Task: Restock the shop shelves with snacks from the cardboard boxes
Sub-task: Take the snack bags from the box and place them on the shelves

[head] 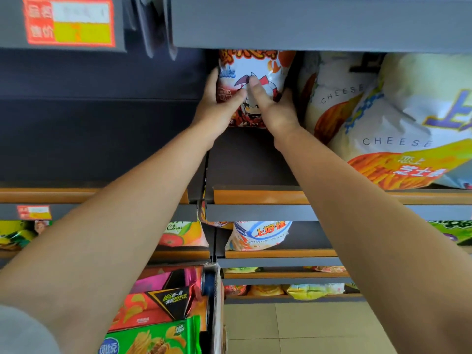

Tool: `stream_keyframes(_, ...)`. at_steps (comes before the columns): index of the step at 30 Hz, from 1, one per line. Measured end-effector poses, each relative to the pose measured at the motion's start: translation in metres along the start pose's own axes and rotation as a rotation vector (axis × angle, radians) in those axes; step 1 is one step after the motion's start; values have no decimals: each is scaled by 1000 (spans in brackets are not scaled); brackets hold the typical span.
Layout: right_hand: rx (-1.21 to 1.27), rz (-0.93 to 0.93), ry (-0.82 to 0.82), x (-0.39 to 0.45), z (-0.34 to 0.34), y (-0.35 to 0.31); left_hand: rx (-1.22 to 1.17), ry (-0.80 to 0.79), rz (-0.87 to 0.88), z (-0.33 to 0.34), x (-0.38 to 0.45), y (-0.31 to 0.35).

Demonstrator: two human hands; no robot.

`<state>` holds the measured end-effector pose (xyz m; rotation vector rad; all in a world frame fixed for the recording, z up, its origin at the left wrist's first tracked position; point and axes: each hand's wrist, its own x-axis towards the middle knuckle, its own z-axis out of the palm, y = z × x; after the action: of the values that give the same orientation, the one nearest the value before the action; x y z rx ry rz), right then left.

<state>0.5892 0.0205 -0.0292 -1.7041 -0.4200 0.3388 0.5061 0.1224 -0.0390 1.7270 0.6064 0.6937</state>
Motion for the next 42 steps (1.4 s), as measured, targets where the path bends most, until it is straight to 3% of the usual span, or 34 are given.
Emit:
stream_keyframes(14, -15, 75, 117, 32, -35, 21, 74, 25, -6, 40, 9, 7)
stream_keyframes(20, -47, 95, 147, 21, -30, 11, 74, 19, -141, 24, -5, 9)
stream_keyframes(23, -15, 102, 209, -10, -27, -8, 82, 31, -187, -1, -28, 25)
stream_keyframes(27, 171, 22, 149, -98, -9, -30, -76, -6, -126, -55, -93, 50)
stream_keyframes(30, 174, -101, 94, -172, 17, -38, 17, 139, -44, -109, -168, 51)
stream_keyframes(33, 118, -130, -103, -243, 64, -35, 69, 251, -75, -168, -243, 27)
stream_keyframes(39, -250, -7, -722, -360, 188, 20, 170, 468, -389, -286, -366, -69)
stream_keyframes(42, -410, 36, -975, -415, 232, 44, 411, 578, -439, -333, -425, -105)
